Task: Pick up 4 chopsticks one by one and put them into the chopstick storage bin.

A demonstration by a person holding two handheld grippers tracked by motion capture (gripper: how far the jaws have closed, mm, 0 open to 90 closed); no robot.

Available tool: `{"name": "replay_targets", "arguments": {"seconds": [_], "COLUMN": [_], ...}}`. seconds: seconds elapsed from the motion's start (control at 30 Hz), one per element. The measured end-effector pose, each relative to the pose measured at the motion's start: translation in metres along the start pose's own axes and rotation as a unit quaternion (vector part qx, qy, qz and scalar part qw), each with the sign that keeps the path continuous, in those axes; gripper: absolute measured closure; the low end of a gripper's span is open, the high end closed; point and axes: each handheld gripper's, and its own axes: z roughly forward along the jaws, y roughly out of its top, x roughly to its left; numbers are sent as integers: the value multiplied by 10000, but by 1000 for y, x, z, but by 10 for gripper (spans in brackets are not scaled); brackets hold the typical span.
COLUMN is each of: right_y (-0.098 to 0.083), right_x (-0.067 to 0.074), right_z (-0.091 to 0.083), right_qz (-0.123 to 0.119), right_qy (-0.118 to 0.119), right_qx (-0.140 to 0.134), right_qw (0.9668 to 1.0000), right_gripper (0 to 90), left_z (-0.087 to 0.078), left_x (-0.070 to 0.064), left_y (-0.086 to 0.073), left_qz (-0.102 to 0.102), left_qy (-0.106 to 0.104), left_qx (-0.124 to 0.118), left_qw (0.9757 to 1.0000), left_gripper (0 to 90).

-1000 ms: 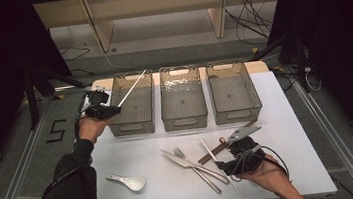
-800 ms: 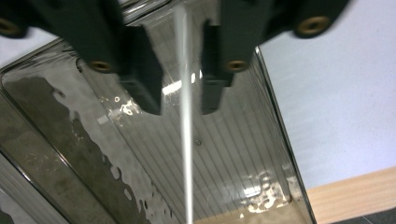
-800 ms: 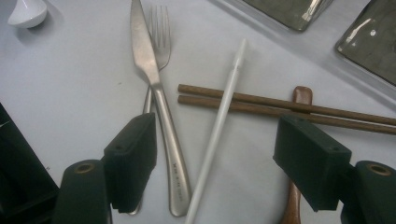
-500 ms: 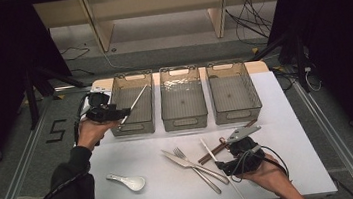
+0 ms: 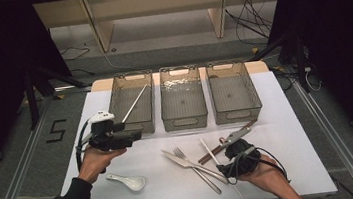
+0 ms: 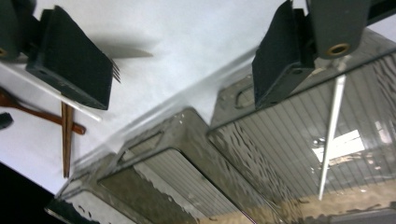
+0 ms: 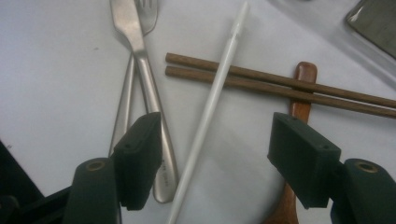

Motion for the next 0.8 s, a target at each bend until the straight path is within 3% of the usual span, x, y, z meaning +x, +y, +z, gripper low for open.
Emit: {"name": "replay_targets", "arguments": {"seconds": [0.3, 0.47, 0.8], "right_y": [4, 3, 3], "right_x": [-4, -4, -4], "right_z": [19, 25, 32], "right_qz": [-51, -87, -107], "right_qy": [-18, 58, 155], "right_qx": [500, 691, 993], "right_qw": [9987, 9976, 9949], "right_gripper": [456, 493, 607], "left_z": [-9, -11, -15], "left_x": [-20, -28, -35], "left_y": [-11, -14, -23], "left_qz": [351, 437, 542], "left_qy": [-40, -67, -229], "left_qx": [-97, -151, -10], "left_qw": [9993, 9989, 9983], "left_gripper": [165, 165, 162]}}
